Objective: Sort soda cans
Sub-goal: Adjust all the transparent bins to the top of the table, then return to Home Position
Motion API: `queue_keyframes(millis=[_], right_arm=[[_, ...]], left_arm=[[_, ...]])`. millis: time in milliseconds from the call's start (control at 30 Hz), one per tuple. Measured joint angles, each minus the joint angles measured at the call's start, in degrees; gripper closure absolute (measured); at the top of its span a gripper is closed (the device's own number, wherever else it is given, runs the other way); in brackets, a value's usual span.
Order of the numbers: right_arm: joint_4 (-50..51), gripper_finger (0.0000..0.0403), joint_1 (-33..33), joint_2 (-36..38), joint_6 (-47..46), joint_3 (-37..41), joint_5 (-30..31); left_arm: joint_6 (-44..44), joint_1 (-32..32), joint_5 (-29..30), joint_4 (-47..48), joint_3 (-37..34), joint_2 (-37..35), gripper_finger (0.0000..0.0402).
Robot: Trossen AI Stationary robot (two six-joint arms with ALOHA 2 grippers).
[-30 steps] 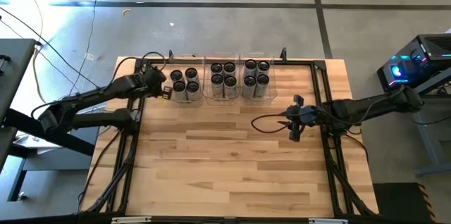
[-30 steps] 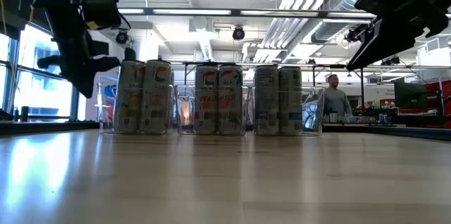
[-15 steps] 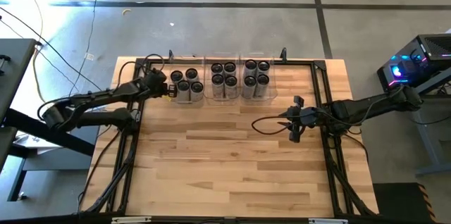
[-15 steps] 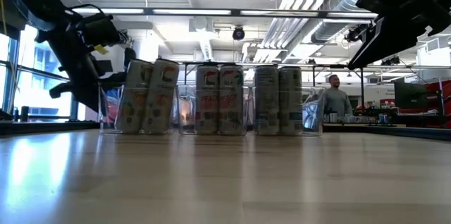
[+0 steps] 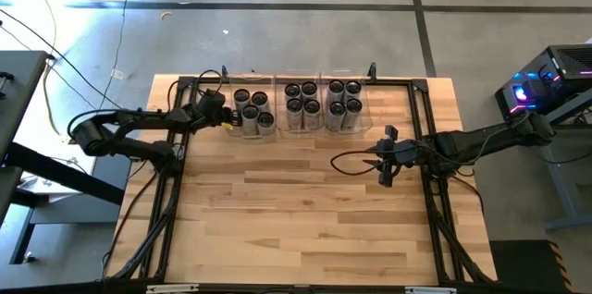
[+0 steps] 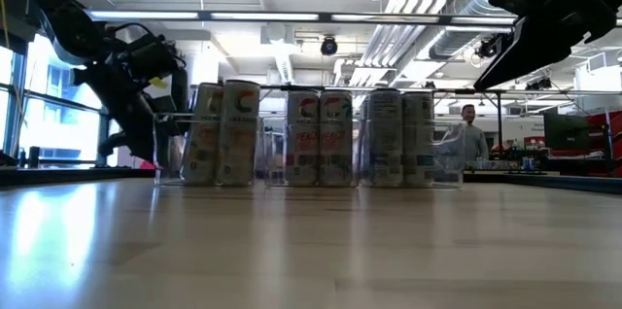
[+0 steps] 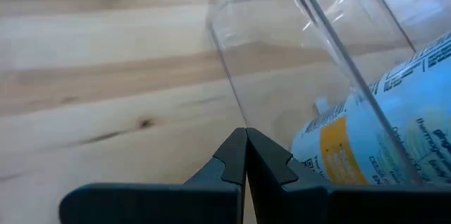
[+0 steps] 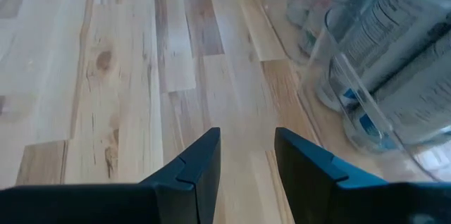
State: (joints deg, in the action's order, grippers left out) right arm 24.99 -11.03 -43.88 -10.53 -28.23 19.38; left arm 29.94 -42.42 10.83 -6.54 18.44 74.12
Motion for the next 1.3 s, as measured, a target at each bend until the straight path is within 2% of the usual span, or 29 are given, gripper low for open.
queue_keyframes(millis=[333,533,833,1000,1133,1300], right_arm=[[-0.6,0.0274,0.2,0.0,-2.4,0.0,0.3],[-0.8,0.0274,0.2,0.0,-3.9,0.0,4.0],[-0.9,0.0274,0.2,0.0,-7.4,0.0,7.2],[-0.9,0.0275,0.2,1.1,-7.5,0.0,6.2],[-2.1,0.0292,3.1,5.4,-2.1,0.0,1.1],[-6.1,0.0360,13.3,10.8,6.2,0.0,-7.6]], left_arm=[[-3.0,0.0,-0.7,-11.4,0.0,6.1,0.0401],[-6.4,-0.4,0.4,-11.3,0.0,5.3,0.0401],[-11.7,-0.7,5.5,0.9,-0.3,-5.4,0.0402],[-12.2,-0.2,5.3,5.8,-0.3,-13.9,0.0402],[-12.5,1.0,5.0,6.8,-0.3,-21.7,0.0402],[-12.9,2.9,4.8,6.9,-0.2,-30.2,0.0402]])
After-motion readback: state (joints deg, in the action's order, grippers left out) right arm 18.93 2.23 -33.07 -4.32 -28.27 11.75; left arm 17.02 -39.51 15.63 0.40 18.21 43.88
